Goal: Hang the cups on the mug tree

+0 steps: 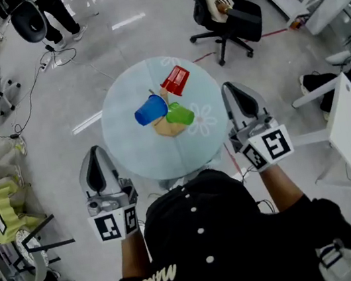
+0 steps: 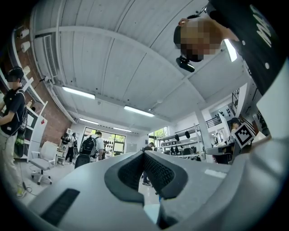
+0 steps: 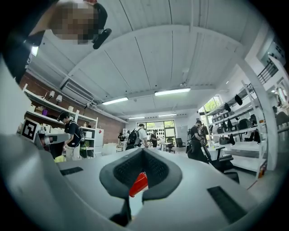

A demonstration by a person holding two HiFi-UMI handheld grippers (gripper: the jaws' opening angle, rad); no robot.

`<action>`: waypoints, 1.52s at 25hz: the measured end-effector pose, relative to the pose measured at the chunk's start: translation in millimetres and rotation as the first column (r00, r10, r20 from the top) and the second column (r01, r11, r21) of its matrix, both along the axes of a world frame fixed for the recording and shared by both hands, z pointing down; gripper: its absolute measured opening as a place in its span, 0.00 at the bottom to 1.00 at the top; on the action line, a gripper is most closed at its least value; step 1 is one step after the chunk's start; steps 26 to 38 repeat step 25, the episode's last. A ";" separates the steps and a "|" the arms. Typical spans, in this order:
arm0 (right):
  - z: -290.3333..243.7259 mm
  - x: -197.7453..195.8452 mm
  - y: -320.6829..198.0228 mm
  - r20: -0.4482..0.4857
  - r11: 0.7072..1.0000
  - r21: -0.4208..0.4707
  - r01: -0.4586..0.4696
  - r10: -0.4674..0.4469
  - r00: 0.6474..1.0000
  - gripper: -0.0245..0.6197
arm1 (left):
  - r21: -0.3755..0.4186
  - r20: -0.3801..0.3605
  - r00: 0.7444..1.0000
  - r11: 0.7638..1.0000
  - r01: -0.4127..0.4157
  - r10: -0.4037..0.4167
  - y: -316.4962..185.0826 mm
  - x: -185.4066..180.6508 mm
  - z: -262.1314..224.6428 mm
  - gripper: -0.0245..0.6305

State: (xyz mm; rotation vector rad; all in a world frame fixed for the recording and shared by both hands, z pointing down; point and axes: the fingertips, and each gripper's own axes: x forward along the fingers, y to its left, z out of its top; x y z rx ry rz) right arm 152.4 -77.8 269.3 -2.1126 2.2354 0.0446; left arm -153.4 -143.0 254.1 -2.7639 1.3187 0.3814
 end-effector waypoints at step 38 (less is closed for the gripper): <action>14.7 -13.0 -24.5 -0.014 0.999 -0.020 0.045 -0.045 0.999 0.04 | -0.015 0.014 0.999 0.999 0.029 -0.028 -8.1 -4.3 16.1 0.04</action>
